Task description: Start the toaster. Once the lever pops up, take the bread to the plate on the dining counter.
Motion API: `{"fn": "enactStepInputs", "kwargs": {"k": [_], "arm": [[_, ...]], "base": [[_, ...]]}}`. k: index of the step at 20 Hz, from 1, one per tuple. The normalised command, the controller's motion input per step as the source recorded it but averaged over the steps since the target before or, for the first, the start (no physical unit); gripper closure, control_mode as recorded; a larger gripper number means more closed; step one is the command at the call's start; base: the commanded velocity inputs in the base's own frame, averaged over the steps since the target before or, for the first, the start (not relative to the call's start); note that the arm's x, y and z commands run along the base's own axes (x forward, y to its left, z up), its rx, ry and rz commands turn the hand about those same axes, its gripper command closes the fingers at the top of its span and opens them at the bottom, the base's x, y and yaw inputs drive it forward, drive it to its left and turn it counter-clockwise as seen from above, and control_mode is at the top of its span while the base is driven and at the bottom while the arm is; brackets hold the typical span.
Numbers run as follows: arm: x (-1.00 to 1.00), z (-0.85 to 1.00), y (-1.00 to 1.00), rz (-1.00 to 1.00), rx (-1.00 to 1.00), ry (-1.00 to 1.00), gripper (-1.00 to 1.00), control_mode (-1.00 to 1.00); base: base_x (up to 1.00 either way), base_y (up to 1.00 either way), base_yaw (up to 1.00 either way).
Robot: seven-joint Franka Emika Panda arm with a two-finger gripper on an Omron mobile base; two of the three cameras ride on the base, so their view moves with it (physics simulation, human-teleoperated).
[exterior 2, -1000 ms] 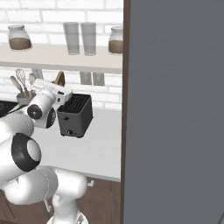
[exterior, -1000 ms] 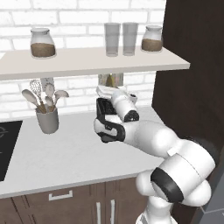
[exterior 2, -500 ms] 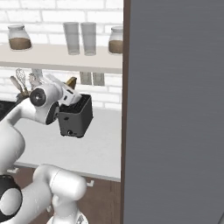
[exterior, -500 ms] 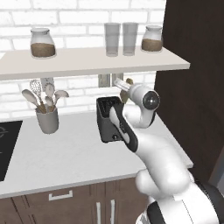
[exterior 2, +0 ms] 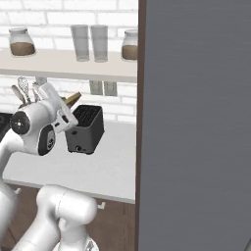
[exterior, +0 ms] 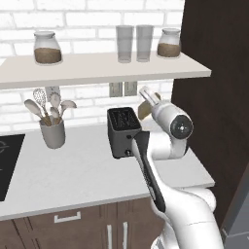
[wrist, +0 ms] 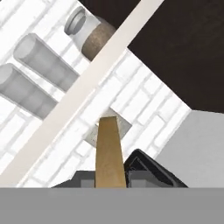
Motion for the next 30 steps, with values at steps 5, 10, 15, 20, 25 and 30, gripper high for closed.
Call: {"fn": "enactStepInputs", "kwargs": {"k": [5,10,15,20,25,30], "arm": [[-0.2,0.47,-0.18,-0.01,0.09,0.16,1.0,-1.0],[-0.35,0.64,-0.06,0.0,-0.1,0.17,1.0,-1.0],[-0.54,0.44,-0.19,0.0,-0.32,0.31,1.0,-1.0],[-0.36,0.04,-0.11,0.0,-0.25,0.29,1.0,-1.0],[-0.22,-0.25,-0.15,0.12,-0.07,0.0,1.0,-1.0],[-0.03,-0.37,-0.37,0.19,-0.06,0.16,1.0,-1.0]], "base": [[0.0,0.0,0.0],[0.0,0.0,0.0],[0.0,0.0,0.0],[0.0,0.0,0.0],[0.0,0.0,0.0],[0.0,0.0,0.0]]}}
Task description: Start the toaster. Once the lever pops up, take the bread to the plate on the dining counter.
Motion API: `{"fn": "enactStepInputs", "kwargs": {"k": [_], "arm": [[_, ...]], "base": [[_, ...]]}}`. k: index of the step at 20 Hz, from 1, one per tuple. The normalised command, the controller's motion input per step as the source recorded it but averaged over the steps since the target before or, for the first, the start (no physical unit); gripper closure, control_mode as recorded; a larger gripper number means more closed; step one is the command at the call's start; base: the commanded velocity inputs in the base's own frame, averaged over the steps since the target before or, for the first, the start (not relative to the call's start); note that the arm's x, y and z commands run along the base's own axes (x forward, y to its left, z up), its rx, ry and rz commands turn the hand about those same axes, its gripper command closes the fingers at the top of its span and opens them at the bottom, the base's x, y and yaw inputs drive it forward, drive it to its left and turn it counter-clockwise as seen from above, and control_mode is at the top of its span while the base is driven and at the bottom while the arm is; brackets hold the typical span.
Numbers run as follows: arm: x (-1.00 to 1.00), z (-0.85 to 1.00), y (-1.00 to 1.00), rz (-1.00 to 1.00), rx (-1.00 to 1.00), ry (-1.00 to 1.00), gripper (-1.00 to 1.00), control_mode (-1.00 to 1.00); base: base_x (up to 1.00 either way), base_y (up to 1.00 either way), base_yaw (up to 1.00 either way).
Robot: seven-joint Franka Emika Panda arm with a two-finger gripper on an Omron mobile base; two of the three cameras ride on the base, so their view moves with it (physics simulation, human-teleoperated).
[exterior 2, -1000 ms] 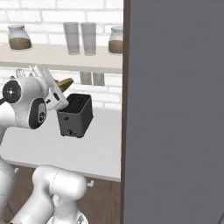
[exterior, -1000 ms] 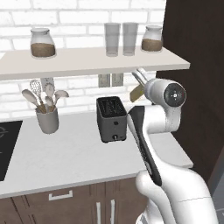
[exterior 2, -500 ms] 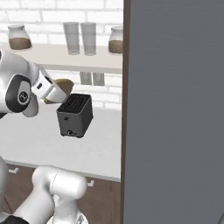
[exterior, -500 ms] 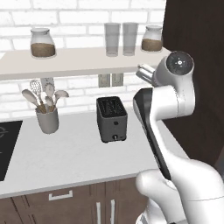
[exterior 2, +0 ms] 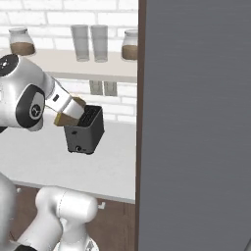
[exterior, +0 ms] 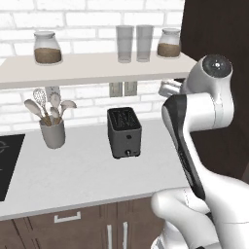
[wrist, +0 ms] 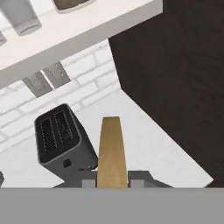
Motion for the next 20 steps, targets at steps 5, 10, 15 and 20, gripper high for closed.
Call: {"fn": "enactStepInputs", "kwargs": {"k": [5,10,15,20], "arm": [[0.0,-0.34,-0.1,0.2,-0.11,0.21,1.0,-1.0],[0.0,-0.23,0.03,0.03,-0.17,0.12,1.0,-1.0],[-0.03,-0.09,0.0,0.01,-0.05,0.04,1.0,1.0],[0.0,0.0,0.0,0.0,0.0,0.0,1.0,1.0]], "base": [[0.0,0.0,0.0],[0.0,0.0,0.0],[-0.34,0.07,0.04],[-0.88,0.5,0.14]]}}
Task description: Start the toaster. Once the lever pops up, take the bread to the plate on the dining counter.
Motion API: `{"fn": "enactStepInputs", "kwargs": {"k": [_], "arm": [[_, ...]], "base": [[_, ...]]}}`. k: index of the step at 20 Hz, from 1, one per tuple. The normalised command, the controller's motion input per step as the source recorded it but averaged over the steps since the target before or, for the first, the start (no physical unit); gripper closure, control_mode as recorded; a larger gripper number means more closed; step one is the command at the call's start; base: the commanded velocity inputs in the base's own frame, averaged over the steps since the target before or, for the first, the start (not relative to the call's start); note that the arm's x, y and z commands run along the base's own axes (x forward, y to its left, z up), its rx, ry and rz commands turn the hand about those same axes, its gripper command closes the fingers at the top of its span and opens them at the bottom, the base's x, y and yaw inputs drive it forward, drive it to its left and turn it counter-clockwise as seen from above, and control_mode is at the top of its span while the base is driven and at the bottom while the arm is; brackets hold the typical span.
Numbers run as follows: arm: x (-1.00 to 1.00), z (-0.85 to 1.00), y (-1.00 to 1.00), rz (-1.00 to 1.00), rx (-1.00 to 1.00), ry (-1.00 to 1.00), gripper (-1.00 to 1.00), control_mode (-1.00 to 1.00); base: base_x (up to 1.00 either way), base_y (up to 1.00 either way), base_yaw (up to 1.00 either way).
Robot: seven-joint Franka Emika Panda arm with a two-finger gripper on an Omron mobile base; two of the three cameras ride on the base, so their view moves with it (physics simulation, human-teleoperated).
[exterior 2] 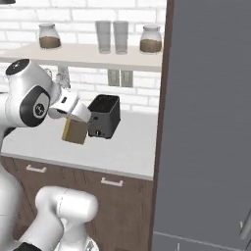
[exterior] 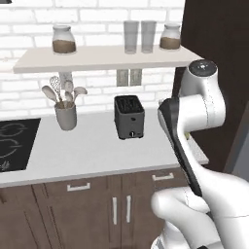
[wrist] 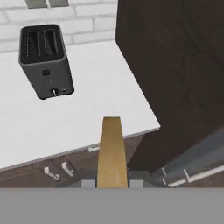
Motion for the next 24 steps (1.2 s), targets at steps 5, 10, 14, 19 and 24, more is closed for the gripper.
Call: {"fn": "enactStepInputs", "kwargs": {"k": [5,10,14,19,24], "arm": [[0.0,0.0,0.0,0.0,0.0,0.0,1.0,1.0],[0.0,0.0,0.0,0.0,0.0,0.0,1.0,1.0],[0.0,0.0,0.0,0.0,0.0,0.0,1.0,1.0],[0.0,0.0,0.0,0.0,0.0,0.0,1.0,1.0],[0.0,0.0,0.0,0.0,0.0,0.0,1.0,1.0]], "base": [[-0.81,0.96,0.2],[-0.41,1.0,0.44],[-0.01,0.93,0.72],[0.0,0.6,0.87],[0.0,0.24,0.97]]}}
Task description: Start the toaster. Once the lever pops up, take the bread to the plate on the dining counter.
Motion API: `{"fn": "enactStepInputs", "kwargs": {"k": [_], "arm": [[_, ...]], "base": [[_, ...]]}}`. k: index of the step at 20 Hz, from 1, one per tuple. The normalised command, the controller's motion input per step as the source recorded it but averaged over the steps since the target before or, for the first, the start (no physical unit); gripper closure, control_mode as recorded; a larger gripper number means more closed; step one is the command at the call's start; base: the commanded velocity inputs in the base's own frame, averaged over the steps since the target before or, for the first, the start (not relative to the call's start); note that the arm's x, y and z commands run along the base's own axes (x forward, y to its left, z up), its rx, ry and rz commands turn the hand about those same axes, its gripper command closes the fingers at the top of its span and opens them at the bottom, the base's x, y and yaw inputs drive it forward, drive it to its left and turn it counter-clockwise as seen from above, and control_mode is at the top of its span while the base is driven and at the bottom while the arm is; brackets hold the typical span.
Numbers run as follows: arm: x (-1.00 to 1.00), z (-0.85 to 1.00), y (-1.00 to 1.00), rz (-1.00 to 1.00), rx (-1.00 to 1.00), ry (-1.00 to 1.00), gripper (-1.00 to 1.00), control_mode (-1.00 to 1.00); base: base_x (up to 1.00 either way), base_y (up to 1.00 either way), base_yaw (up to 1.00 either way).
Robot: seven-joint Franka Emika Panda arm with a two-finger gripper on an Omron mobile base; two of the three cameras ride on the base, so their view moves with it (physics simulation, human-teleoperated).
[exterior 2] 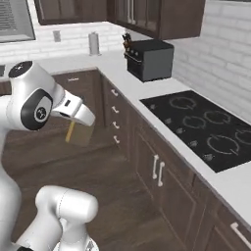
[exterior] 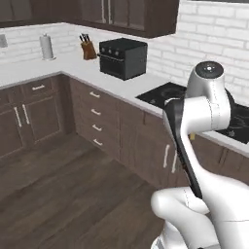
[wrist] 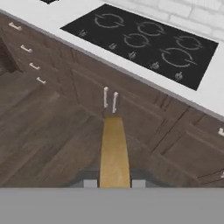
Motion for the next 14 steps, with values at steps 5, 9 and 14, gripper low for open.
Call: {"fn": "enactStepInputs", "kwargs": {"k": [5,9,14], "arm": [[0.0,0.0,0.0,0.0,0.0,0.0,1.0,1.0],[0.0,0.0,0.0,0.0,0.0,0.0,1.0,1.0],[0.0,0.0,0.0,0.0,0.0,0.0,1.0,1.0]], "base": [[0.0,0.19,0.93],[0.0,0.0,1.0],[0.0,0.0,1.0]]}}
